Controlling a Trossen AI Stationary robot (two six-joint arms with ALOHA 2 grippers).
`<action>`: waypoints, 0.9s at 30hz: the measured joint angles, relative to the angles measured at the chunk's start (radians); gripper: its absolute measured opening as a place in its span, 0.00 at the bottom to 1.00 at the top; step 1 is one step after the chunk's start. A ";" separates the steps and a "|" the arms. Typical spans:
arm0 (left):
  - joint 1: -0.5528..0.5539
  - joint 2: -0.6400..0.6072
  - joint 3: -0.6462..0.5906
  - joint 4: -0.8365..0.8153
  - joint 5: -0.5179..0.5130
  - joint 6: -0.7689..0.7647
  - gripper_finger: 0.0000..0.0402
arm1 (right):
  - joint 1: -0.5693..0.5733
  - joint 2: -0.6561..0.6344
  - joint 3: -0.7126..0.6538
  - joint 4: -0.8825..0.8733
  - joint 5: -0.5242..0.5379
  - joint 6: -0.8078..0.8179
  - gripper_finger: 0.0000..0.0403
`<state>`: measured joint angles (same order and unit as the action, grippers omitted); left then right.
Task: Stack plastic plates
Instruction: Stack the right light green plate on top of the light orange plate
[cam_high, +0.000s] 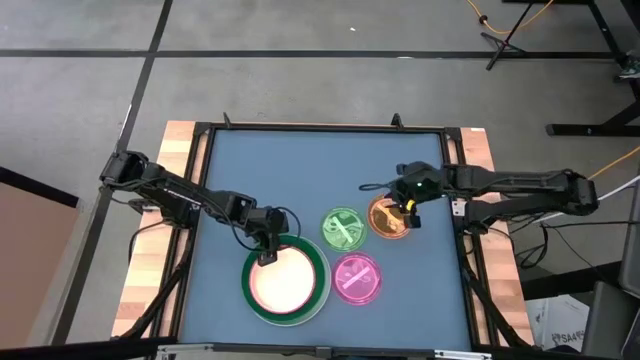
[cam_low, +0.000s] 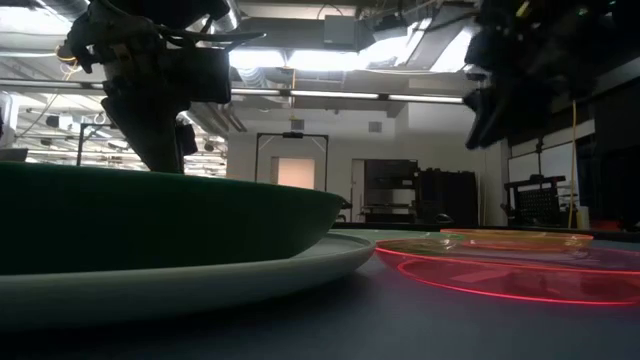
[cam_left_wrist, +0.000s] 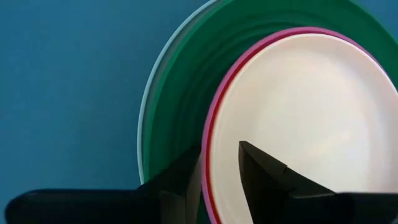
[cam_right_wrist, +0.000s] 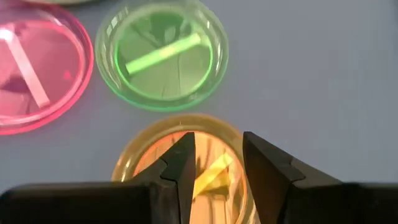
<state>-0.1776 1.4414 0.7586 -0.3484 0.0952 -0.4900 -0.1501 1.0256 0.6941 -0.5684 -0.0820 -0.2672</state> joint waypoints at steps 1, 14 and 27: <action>0.000 0.000 0.000 0.000 0.000 0.000 0.24 | 0.000 0.019 0.000 -0.003 0.003 0.000 0.31; 0.000 0.000 0.000 0.000 -0.002 0.000 0.25 | 0.000 0.285 0.000 -0.009 0.022 0.000 0.31; 0.000 0.000 0.000 0.003 -0.001 0.001 0.25 | 0.000 0.499 0.005 0.011 0.173 -0.002 0.31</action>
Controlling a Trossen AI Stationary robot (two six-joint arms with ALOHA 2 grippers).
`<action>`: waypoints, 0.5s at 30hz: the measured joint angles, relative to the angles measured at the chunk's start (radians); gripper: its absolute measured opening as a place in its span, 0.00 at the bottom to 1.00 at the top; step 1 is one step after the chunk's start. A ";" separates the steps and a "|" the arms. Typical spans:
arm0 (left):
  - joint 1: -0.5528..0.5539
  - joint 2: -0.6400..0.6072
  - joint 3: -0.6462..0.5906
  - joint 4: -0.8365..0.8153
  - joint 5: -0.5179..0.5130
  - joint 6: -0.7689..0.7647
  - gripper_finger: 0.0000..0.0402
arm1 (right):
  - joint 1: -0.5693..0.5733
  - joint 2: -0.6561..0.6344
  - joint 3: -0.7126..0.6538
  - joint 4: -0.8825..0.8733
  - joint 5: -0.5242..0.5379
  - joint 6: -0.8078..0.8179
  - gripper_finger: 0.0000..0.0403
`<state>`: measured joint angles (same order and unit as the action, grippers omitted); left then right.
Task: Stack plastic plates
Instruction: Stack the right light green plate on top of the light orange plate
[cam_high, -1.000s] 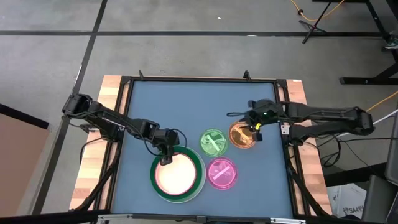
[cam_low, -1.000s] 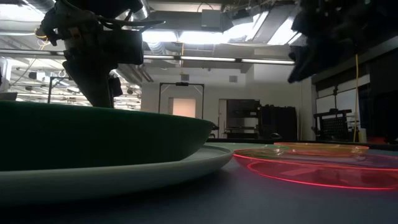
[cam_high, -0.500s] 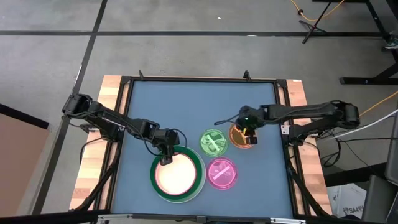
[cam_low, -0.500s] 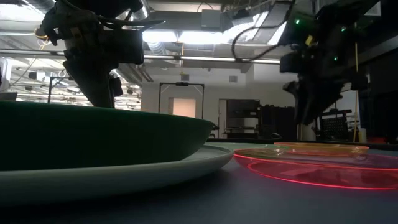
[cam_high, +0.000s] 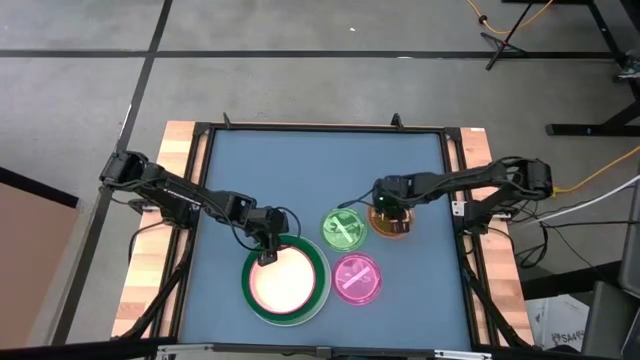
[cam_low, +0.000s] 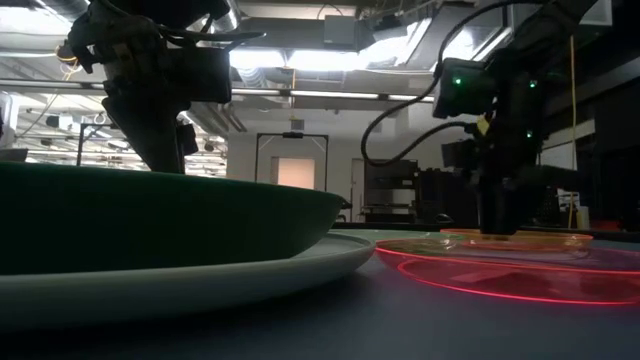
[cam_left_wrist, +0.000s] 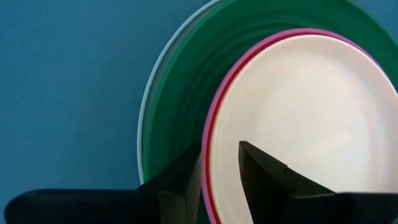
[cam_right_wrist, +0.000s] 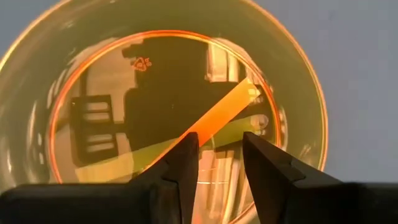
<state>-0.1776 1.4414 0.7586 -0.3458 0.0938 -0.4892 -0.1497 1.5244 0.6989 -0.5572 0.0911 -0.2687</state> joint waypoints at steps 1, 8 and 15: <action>0.000 0.000 0.000 0.000 0.000 0.000 0.25 | 0.000 0.010 0.001 0.004 0.001 -0.001 0.31; 0.000 0.000 0.027 -0.004 0.000 0.003 0.25 | 0.001 0.030 -0.001 0.077 0.109 -0.002 0.31; 0.000 0.000 0.073 -0.004 0.000 0.004 0.25 | -0.002 0.036 -0.005 0.188 0.265 -0.002 0.31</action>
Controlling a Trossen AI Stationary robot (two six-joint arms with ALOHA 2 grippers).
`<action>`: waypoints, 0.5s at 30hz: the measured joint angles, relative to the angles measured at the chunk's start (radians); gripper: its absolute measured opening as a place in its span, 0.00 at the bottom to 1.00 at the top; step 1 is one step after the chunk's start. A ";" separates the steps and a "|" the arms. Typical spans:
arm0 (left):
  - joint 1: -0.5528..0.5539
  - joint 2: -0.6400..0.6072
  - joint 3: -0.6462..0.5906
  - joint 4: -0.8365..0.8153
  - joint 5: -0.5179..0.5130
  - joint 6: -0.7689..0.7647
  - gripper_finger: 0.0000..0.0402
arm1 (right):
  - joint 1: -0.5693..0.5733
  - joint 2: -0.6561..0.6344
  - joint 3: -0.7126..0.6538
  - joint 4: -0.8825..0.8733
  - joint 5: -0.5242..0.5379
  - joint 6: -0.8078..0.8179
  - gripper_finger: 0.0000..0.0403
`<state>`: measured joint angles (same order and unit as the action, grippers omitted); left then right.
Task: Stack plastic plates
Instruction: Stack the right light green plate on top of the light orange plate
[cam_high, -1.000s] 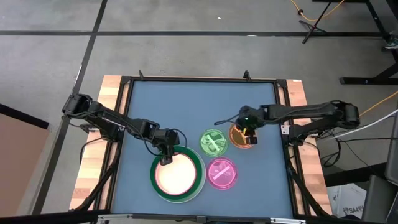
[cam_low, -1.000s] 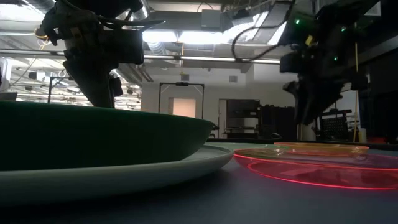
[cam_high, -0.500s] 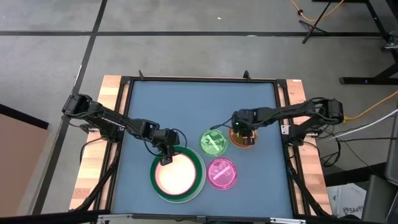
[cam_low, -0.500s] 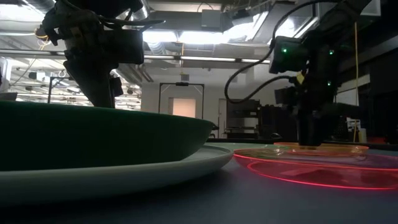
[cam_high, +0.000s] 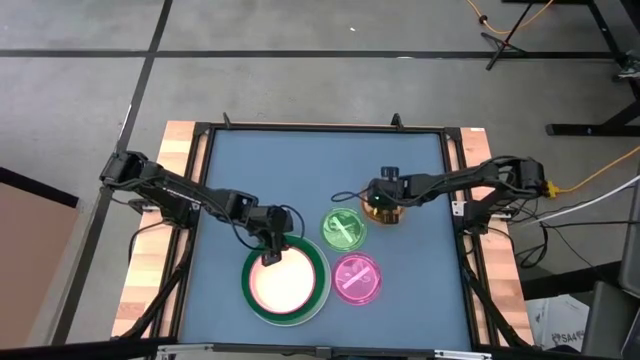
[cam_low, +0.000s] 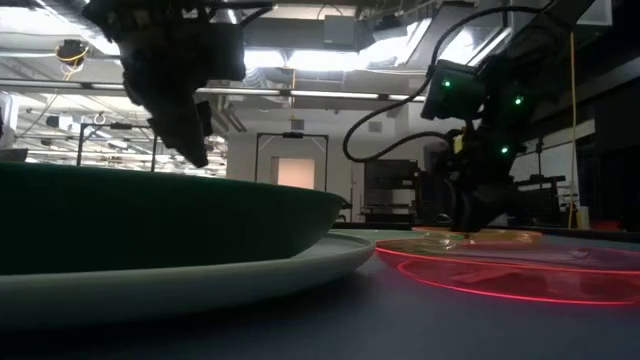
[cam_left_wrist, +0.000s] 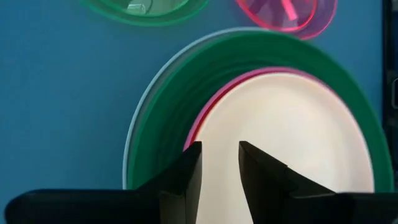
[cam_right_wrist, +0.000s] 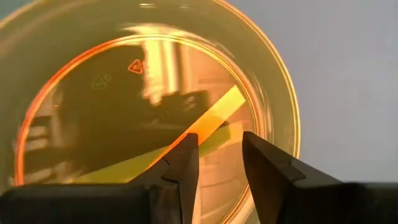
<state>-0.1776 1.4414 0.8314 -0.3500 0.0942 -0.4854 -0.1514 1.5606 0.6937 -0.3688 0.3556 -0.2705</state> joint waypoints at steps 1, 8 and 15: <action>0.000 0.000 0.006 0.001 0.000 0.001 0.25 | -0.001 0.000 -0.001 0.016 0.022 0.000 0.31; 0.009 0.000 0.048 0.010 -0.010 0.018 0.25 | -0.001 0.015 -0.003 0.044 0.083 0.000 0.31; 0.069 0.000 0.055 0.083 -0.137 0.019 0.25 | 0.000 0.093 0.001 0.109 0.109 0.000 0.31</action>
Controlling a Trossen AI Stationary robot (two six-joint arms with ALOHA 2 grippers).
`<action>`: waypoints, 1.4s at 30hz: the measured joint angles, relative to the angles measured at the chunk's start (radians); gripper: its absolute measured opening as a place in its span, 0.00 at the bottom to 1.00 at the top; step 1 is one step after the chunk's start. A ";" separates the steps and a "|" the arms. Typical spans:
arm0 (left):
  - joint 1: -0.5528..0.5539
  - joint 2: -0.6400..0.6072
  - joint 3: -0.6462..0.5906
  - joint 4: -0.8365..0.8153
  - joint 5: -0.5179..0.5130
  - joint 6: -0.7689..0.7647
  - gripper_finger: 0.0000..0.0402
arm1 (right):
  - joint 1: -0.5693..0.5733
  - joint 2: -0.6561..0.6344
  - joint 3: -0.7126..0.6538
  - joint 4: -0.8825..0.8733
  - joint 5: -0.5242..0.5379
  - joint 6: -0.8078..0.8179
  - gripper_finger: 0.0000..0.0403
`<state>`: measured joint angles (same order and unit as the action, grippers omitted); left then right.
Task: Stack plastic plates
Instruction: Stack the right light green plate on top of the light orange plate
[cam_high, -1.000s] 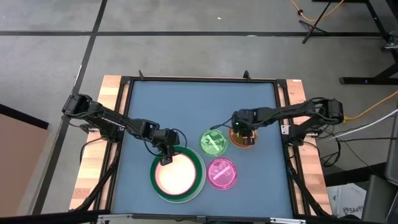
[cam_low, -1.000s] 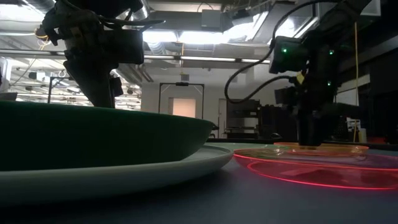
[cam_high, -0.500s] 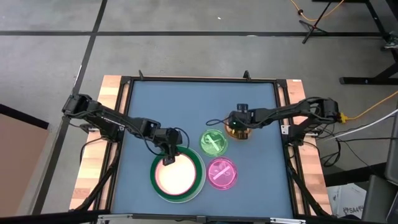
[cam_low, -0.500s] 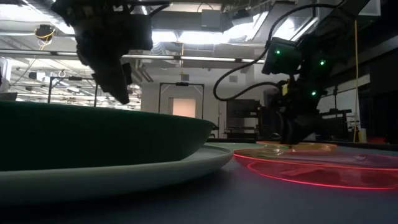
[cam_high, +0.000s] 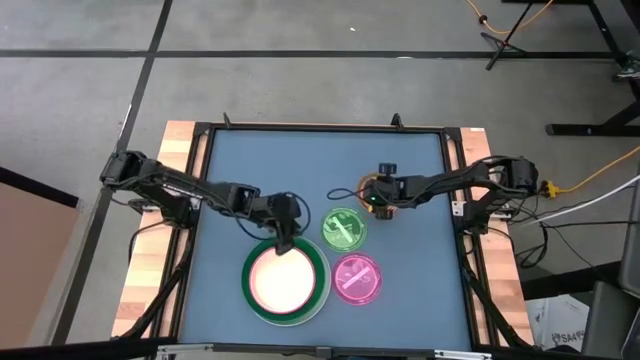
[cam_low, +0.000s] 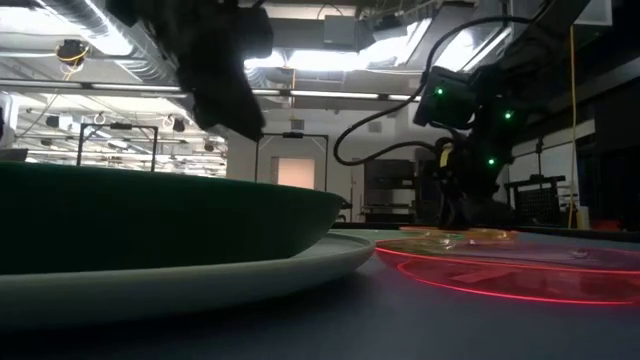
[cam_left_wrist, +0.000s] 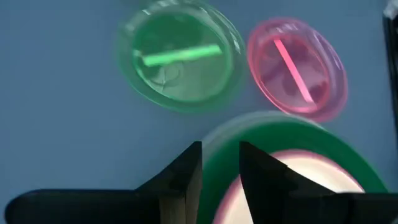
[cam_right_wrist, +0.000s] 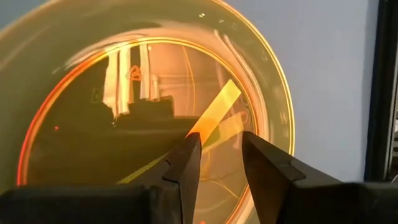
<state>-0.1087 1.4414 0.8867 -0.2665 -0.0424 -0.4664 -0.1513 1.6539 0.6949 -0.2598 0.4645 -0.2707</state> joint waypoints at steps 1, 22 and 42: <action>0.013 0.000 0.000 0.003 -0.003 0.000 0.25 | 0.000 0.007 0.000 0.010 0.005 0.000 0.31; 0.097 0.000 0.000 0.007 0.000 0.000 0.25 | 0.001 -0.133 0.095 -0.167 0.003 -0.050 0.31; 0.097 0.000 0.000 0.010 -0.001 0.000 0.25 | 0.176 -0.296 0.064 -0.321 -0.340 -0.101 0.31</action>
<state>-0.0113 1.4414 0.8867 -0.2567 -0.0431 -0.4667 0.0247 1.3582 0.7585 -0.5810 0.1245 -0.3721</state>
